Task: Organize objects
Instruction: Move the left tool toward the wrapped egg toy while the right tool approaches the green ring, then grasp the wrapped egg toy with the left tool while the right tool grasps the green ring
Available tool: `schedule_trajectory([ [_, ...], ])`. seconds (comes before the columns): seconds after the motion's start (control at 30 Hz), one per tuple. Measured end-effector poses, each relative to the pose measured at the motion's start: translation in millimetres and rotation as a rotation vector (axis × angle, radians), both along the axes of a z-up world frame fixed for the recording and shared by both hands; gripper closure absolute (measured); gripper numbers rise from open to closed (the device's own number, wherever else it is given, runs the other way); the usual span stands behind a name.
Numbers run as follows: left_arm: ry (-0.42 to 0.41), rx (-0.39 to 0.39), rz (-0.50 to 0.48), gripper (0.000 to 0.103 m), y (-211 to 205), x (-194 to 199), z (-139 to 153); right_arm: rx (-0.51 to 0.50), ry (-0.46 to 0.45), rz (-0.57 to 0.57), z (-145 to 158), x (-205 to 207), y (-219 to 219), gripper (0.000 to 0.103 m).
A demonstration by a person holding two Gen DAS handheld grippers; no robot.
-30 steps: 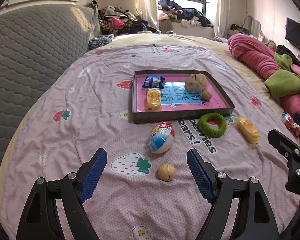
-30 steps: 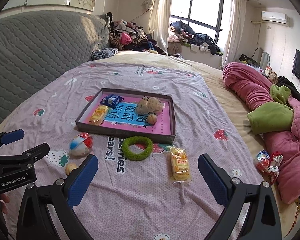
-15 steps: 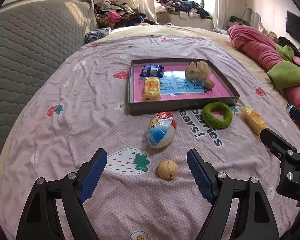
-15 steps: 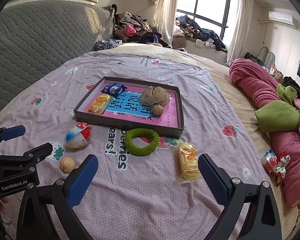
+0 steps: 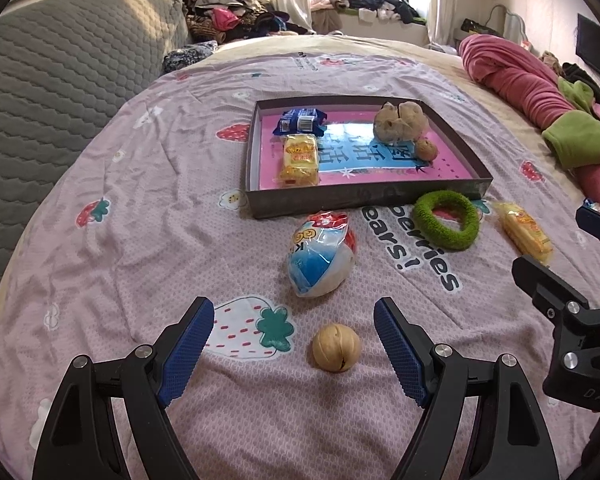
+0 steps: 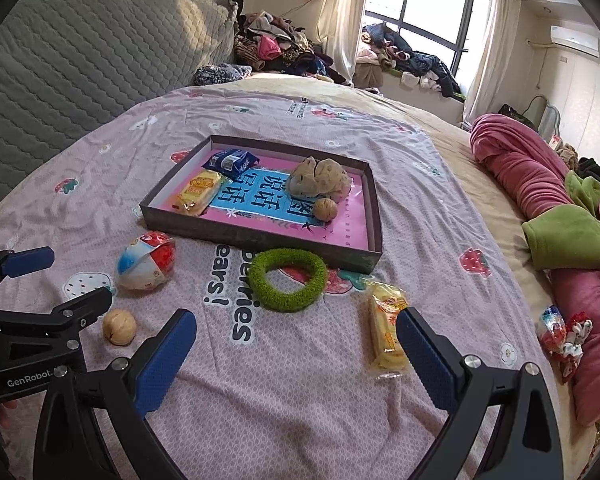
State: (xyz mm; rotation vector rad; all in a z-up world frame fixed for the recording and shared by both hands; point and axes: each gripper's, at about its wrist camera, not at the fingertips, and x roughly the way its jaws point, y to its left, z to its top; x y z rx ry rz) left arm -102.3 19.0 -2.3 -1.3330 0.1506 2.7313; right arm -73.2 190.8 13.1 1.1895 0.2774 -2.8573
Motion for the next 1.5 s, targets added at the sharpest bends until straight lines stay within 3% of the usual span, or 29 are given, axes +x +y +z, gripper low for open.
schedule_trajectory([
  [0.83, -0.051, -0.018, -0.005, 0.02, 9, -57, -36, 0.044, -0.121, 0.076, -52, -79, -4, 0.003],
  [1.1, -0.06, -0.009, -0.018, 0.02, 11, -66, -43, 0.054, -0.173, 0.094, -68, -97, -12, 0.009],
  [1.5, -0.076, 0.04, -0.018, 0.02, 6, -85, -51, 0.048, -0.209, 0.089, -84, -115, -4, 0.036],
])
